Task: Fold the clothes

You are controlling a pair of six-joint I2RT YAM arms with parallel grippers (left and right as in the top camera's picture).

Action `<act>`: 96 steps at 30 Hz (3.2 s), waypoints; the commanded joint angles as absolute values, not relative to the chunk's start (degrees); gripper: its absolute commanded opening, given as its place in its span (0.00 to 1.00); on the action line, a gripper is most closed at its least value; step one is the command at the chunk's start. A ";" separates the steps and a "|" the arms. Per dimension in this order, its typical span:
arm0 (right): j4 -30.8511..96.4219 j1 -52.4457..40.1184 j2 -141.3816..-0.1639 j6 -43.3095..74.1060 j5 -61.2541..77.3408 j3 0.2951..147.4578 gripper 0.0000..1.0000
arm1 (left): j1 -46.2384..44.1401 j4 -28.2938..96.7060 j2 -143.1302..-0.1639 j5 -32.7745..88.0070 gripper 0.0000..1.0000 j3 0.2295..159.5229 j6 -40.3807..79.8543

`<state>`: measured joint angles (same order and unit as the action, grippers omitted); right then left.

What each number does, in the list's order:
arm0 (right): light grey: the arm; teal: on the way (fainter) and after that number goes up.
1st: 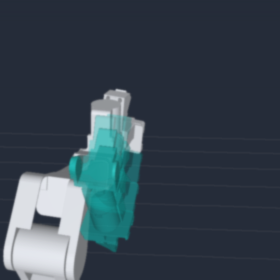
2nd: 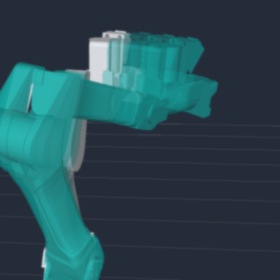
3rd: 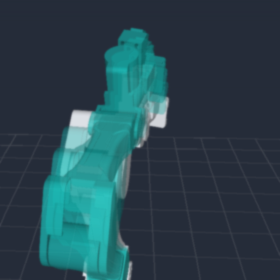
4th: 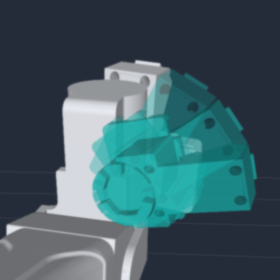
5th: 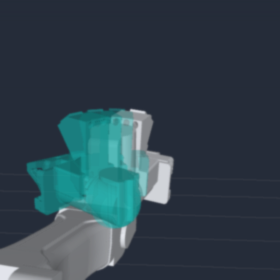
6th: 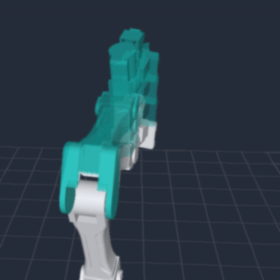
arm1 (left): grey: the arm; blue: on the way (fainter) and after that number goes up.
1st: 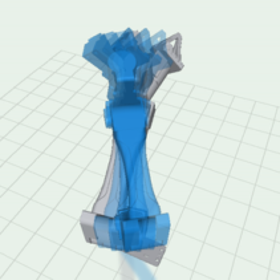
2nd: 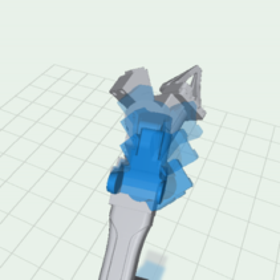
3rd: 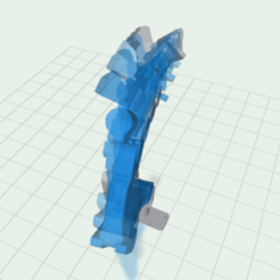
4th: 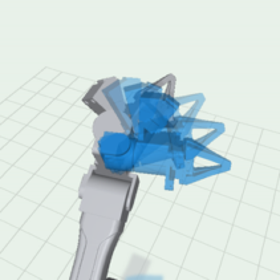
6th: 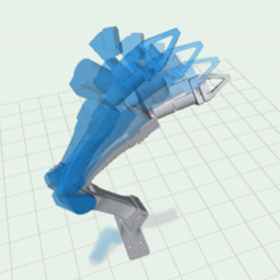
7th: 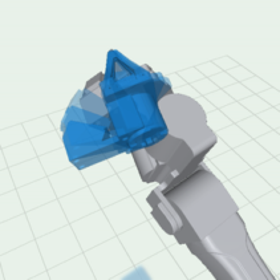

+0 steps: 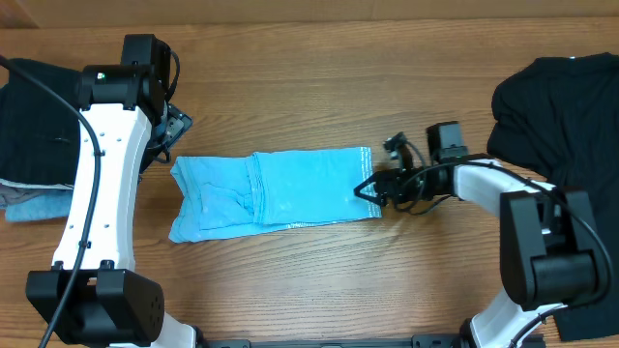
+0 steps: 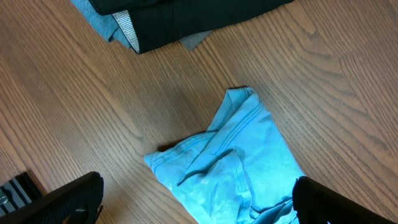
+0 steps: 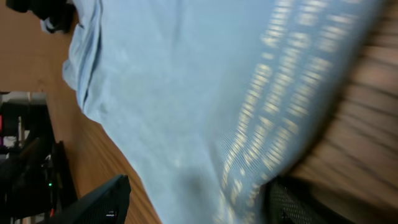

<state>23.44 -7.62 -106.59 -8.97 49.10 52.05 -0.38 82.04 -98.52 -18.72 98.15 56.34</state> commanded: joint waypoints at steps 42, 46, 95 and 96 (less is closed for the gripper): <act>66.48 5.43 -106.52 -10.96 26.59 87.35 0.04 | -0.38 82.02 -98.78 -19.88 1.00 98.74 55.09; 71.31 3.25 -106.50 -10.98 26.59 92.16 0.04 | -0.38 82.02 -98.78 -19.88 1.00 98.74 55.09; 73.89 -37.87 -106.50 -2.74 17.58 102.56 0.04 | -0.38 79.13 -98.78 -21.15 0.99 98.74 55.44; 73.84 -37.87 -106.50 -2.76 17.56 102.56 0.04 | -0.38 77.60 -98.78 -20.32 0.88 98.74 53.12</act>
<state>74.08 -37.91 -106.89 -3.42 17.54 100.62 -0.38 80.20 -98.52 -19.09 98.15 56.34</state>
